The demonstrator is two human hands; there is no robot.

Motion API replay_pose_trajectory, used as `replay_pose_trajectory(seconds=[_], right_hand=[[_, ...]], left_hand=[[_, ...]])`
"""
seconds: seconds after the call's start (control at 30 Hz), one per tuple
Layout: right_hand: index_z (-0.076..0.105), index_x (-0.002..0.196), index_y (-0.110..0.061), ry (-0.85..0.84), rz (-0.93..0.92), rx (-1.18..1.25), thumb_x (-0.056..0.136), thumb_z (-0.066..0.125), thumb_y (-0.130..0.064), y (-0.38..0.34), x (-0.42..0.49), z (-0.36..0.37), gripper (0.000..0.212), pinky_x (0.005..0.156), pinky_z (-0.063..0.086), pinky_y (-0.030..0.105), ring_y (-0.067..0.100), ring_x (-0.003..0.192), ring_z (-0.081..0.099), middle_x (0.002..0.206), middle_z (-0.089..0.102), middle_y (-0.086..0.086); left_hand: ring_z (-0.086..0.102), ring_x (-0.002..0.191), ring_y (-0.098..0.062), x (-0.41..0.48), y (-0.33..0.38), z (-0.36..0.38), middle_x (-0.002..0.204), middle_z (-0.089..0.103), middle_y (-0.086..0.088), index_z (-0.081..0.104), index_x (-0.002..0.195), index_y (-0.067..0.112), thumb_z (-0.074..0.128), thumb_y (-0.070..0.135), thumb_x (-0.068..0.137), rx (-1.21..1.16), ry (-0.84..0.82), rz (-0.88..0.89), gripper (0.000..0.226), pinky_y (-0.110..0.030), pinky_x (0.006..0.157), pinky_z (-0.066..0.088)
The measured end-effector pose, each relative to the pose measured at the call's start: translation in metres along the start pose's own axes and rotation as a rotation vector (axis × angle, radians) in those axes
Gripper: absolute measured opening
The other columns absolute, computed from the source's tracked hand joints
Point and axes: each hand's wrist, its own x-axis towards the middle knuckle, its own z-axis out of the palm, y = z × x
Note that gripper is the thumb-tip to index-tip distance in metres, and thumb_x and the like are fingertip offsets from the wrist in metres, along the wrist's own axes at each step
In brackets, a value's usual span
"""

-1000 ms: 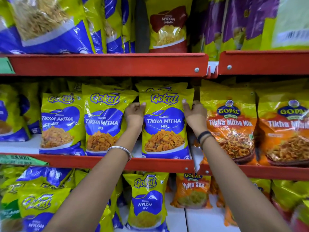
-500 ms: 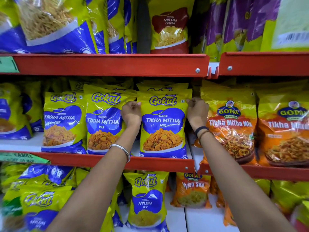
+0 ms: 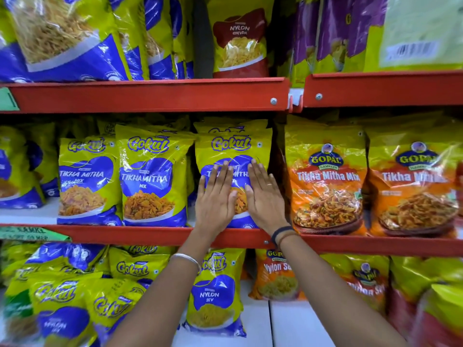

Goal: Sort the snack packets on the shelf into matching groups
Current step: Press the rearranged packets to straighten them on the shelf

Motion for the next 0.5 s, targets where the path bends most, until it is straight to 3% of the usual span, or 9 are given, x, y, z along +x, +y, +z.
replay_pose_trajectory(seconds=[0.17, 0.33, 0.5], right_hand=[[0.014, 0.151, -0.014, -0.013, 0.014, 0.01, 0.096, 0.017, -0.04, 0.012, -0.014, -0.026, 0.061, 0.121, 0.007, 0.037, 0.01, 0.146, 0.001, 0.161, 0.012, 0.003], [0.017, 0.15, -0.013, 0.192, 0.084, -0.04, 0.098, 0.023, -0.031, 0.075, -0.047, -0.08, 0.055, 0.121, 0.005, 0.034, 0.01, 0.147, 0.005, 0.159, 0.013, 0.002], [0.016, 0.15, -0.015, 0.132, 0.155, -0.029, 0.097, 0.019, -0.037, 0.133, -0.062, -0.109, 0.058, 0.122, 0.006, 0.036, 0.01, 0.147, 0.003, 0.16, 0.01, 0.001]], left_hand=[[-0.002, 0.145, -0.014, -0.008, 0.023, -0.005, 0.158, 0.011, 0.0, 0.009, 0.147, 0.02, 0.024, 0.035, 0.093, 0.019, 0.022, -0.078, 0.058, -0.04, 0.116, -0.002], [-0.003, 0.146, -0.013, -0.002, 0.107, -0.012, 0.157, 0.005, 0.002, 0.008, 0.147, 0.019, 0.025, 0.033, 0.095, -0.158, 0.028, 0.102, 0.057, -0.035, 0.118, -0.003], [-0.001, 0.146, -0.011, 0.016, 0.19, 0.013, 0.158, 0.008, 0.001, 0.012, 0.147, 0.019, 0.032, 0.029, 0.096, -0.359, -0.063, 0.2, 0.055, -0.034, 0.119, 0.001]])
